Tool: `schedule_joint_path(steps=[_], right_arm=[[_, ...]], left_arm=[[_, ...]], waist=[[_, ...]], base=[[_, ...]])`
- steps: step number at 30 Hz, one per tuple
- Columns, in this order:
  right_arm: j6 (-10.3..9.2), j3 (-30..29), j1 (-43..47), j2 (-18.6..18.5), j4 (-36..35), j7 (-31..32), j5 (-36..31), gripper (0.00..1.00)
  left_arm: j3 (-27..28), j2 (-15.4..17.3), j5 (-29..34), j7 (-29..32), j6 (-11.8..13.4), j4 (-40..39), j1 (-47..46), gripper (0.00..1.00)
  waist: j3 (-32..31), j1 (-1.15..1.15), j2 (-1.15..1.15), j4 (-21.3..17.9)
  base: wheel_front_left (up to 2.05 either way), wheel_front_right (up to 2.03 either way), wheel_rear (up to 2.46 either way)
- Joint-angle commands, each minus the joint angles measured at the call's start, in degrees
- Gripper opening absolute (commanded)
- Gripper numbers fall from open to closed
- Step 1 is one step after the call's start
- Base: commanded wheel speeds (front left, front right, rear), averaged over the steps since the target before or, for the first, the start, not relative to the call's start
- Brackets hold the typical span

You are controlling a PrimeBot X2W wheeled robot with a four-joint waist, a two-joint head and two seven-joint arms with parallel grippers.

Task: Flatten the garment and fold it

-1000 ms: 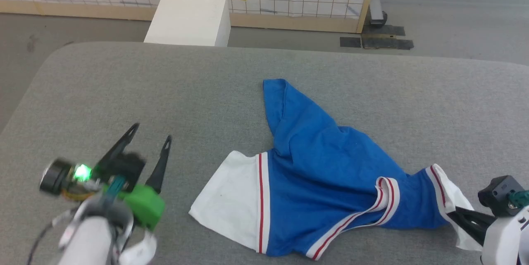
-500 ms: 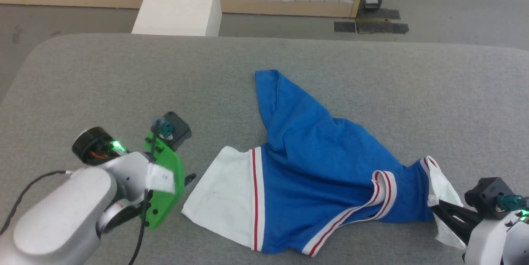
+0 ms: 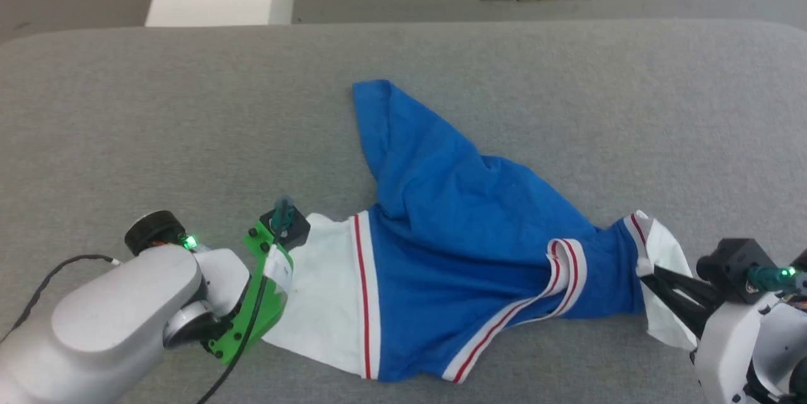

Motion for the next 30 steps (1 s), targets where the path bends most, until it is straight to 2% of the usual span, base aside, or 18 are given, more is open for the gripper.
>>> schedule_joint_path(steps=[1,5,12,13,14,18,21,27,30], right_arm=[[-0.09,0.36,-1.39,0.55,0.20,-0.55,-0.46,0.00],[-0.09,1.13,-3.12,0.90,1.00,-1.14,-0.52,0.00],[-0.09,2.09,-5.02,1.08,2.25,-2.06,-0.53,0.00],[-0.09,2.10,-5.14,1.07,2.38,-2.17,-0.52,0.00],[-0.09,2.08,-5.21,1.06,2.60,-2.30,-0.50,0.00],[-0.09,2.27,-4.99,0.94,3.09,-2.64,-0.36,0.00],[-0.09,2.12,-4.45,0.84,3.15,-3.37,-0.27,0.00],[-0.09,-0.05,-2.53,-0.04,2.57,-5.66,0.42,0.00],[-0.09,-2.67,-2.35,-0.76,2.45,-6.86,0.77,0.00]], left_arm=[[-0.65,-0.11,-0.54,-0.72,-0.02,1.14,-1.69,1.00],[-2.66,-0.69,-0.76,-1.04,-0.02,4.02,-2.47,1.00],[-3.89,-0.54,-1.52,2.28,-0.02,4.25,-0.50,1.00],[-3.90,-0.60,-1.50,2.46,-0.02,4.07,-0.21,0.36],[-3.91,-0.73,-1.47,2.70,-0.02,3.72,0.18,0.00],[-3.93,-0.51,-2.95,0.43,-0.02,1.85,0.54,0.00],[-2.96,0.62,-6.00,-5.58,-0.02,1.69,0.37,0.00],[6.31,2.18,-17.46,-17.96,-0.02,4.30,2.84,0.00],[10.01,3.01,-21.49,-21.61,-0.02,3.21,3.10,0.00]], waist=[[1.94,0.00,0.00,-1.71],[3.31,0.00,0.00,-2.73],[4.19,0.00,0.00,-3.41],[4.17,0.00,0.00,-3.36],[3.97,0.00,0.00,-3.18],[2.20,0.00,0.00,-2.42],[-0.09,0.00,0.00,-1.82],[-5.26,0.00,0.00,-0.38],[-7.14,0.00,0.00,0.28]], base=[[0.00,0.00,0.00],[0.00,0.00,0.00],[0.00,0.00,0.00],[0.00,0.00,0.00],[0.00,0.00,0.00],[0.00,0.00,0.00],[0.00,0.00,0.00],[0.00,0.00,0.00],[0.00,0.00,0.00]])
